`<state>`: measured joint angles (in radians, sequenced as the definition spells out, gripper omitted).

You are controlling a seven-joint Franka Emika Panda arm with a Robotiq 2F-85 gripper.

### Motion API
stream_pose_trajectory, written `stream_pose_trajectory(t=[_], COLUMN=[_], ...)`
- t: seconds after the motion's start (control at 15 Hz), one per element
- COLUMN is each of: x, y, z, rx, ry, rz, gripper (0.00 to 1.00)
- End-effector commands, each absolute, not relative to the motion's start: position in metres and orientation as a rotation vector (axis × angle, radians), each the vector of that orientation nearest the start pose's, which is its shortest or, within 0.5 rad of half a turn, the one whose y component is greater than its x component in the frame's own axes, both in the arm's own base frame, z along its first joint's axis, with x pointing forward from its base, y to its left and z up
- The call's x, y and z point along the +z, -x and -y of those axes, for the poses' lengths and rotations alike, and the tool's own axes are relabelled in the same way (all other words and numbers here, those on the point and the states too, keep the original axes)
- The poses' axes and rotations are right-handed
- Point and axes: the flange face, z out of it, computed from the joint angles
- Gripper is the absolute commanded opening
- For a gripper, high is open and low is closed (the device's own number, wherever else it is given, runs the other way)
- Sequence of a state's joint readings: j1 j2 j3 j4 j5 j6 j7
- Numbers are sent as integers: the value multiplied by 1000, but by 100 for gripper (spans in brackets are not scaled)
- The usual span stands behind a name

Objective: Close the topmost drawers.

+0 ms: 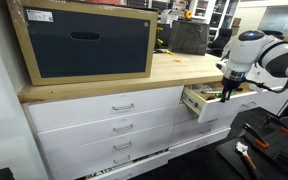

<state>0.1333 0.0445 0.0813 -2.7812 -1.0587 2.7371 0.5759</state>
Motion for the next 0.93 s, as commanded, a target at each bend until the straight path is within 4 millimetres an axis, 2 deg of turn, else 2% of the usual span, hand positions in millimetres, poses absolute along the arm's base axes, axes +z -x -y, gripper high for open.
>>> stream_pose_trajectory(t=[0.0, 0.4, 0.47, 0.6, 0.67, 0.73, 0.87], x=[181, 211, 219, 226, 224, 212, 195], y=[-335, -332, -328, -331, -323, -332, -326], z=[-93, -61, -56, -49, -46, -43, -38], rx=[-269, -605, -657, -720, -679, -610, -496], ry=[3277, 3244, 3249, 3256, 3247, 3244, 3252], rz=[1061, 1140, 1137, 1119, 1116, 1114, 1088], gripper=[0, 0, 0, 0, 0, 0, 0])
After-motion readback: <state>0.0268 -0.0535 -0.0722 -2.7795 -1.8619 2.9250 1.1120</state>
